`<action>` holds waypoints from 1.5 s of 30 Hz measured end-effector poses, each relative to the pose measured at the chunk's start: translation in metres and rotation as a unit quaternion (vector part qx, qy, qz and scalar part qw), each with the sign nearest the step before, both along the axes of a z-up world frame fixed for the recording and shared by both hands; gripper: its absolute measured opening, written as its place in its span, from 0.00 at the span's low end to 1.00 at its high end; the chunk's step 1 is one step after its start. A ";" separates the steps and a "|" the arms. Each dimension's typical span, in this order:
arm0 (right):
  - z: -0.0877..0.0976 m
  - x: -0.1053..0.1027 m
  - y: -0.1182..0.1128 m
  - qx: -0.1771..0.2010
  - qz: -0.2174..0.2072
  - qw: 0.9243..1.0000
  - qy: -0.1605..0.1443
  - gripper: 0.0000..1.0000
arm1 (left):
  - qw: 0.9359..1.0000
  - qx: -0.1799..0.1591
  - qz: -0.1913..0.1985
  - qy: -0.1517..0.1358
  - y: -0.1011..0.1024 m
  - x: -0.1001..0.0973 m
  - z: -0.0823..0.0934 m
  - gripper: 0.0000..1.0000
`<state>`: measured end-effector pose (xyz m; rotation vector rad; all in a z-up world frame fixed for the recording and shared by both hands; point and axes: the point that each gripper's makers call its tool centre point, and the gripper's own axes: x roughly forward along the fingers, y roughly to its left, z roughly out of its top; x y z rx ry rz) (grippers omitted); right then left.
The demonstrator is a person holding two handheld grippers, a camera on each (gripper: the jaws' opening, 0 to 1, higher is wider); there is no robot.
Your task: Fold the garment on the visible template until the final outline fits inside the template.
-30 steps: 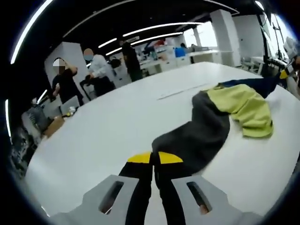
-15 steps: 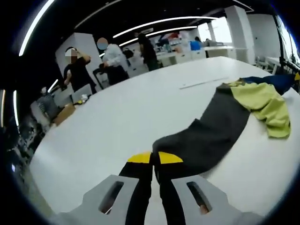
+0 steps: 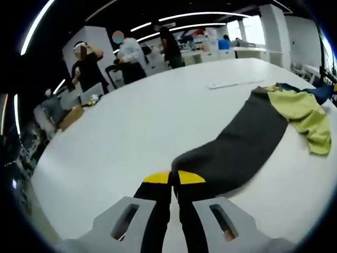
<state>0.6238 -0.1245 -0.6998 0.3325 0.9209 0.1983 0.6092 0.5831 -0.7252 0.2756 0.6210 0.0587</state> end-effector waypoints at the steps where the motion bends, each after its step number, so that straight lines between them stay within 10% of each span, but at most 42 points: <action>1: -0.003 0.001 -0.004 -0.001 -0.004 1.000 0.007 0.00 | 1.000 0.004 0.000 0.003 0.000 0.000 -0.001 0.01; 24: -0.043 0.001 -0.068 -0.080 -0.046 0.991 0.096 0.00 | 0.999 0.017 0.017 0.022 0.017 0.002 -0.004 0.01; 45: -0.060 0.010 -0.097 -0.114 -0.088 0.983 0.111 0.00 | 0.997 0.044 0.013 0.057 0.046 0.017 -0.015 0.01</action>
